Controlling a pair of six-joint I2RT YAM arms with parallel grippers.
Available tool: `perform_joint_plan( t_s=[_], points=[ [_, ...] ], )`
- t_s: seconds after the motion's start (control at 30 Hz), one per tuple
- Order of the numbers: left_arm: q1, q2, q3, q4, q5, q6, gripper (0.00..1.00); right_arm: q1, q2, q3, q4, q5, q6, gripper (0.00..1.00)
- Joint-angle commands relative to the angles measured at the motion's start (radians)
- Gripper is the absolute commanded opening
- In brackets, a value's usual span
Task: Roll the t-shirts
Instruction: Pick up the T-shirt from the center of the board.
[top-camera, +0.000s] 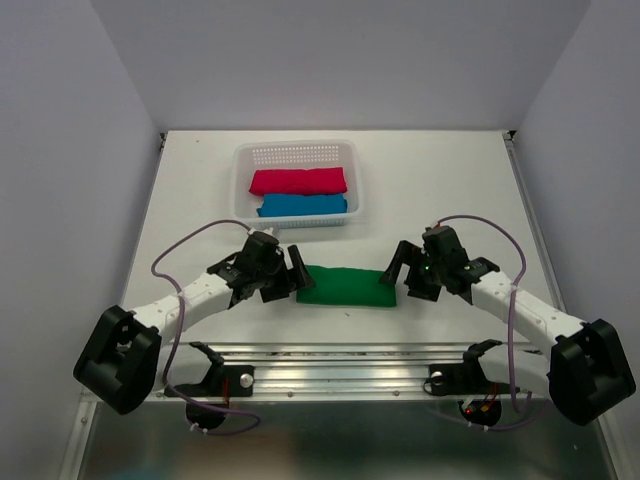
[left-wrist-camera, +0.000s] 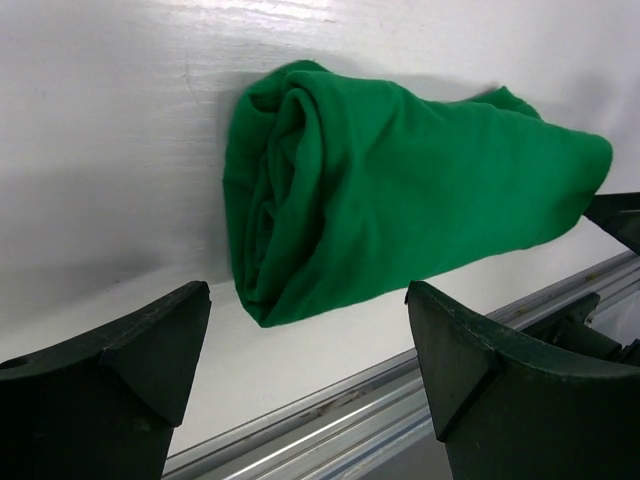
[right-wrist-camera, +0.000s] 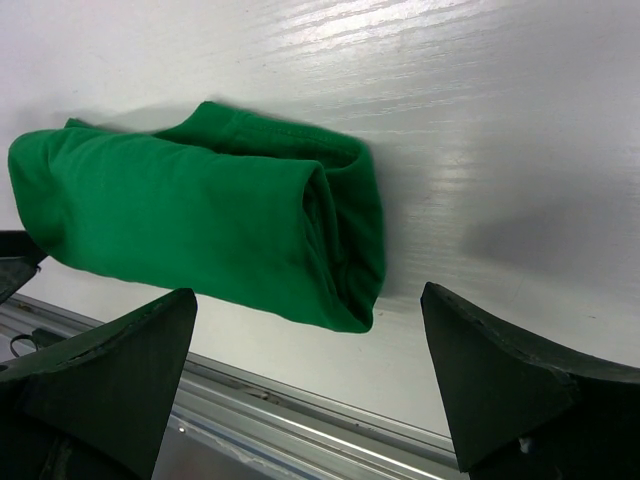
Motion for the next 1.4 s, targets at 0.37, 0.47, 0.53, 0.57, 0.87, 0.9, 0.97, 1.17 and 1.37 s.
perform_joint_plan(
  t_s=[0.37, 0.47, 0.53, 0.57, 0.87, 0.9, 0.97, 1.17, 1.37],
  points=[
    [0.031, 0.204, -0.085, 0.293, 0.148, 0.007, 0.82, -0.007, 0.014, 0.009, 0.04, -0.001, -0.018, 1.0],
    [0.031, 0.224, -0.087, 0.313, 0.179, 0.009, 0.78, -0.007, 0.015, 0.009, 0.04, 0.006, -0.016, 1.0],
    [0.033, 0.225, -0.088, 0.314, 0.186, 0.013, 0.74, -0.007, 0.018, 0.0, 0.045, 0.014, -0.016, 1.0],
    [0.031, 0.225, -0.088, 0.314, 0.194, 0.015, 0.72, -0.016, 0.023, -0.004, 0.049, 0.013, -0.014, 1.0],
    [0.031, 0.253, -0.075, 0.325, 0.229, 0.033, 0.67, -0.016, 0.052, -0.059, 0.091, 0.017, -0.01, 0.96],
    [0.031, 0.251, -0.075, 0.321, 0.228, 0.033, 0.67, -0.016, 0.055, -0.063, 0.094, 0.02, -0.011, 0.92],
    [0.033, 0.255, -0.067, 0.313, 0.223, 0.039, 0.7, -0.016, 0.07, -0.079, 0.117, 0.014, -0.014, 0.87],
    [0.033, 0.258, -0.062, 0.299, 0.222, 0.044, 0.77, -0.016, 0.118, -0.122, 0.2, -0.035, -0.002, 0.76],
    [0.031, 0.276, -0.058, 0.297, 0.226, 0.044, 0.74, -0.025, 0.146, -0.142, 0.241, -0.05, 0.008, 0.74]
  ],
)
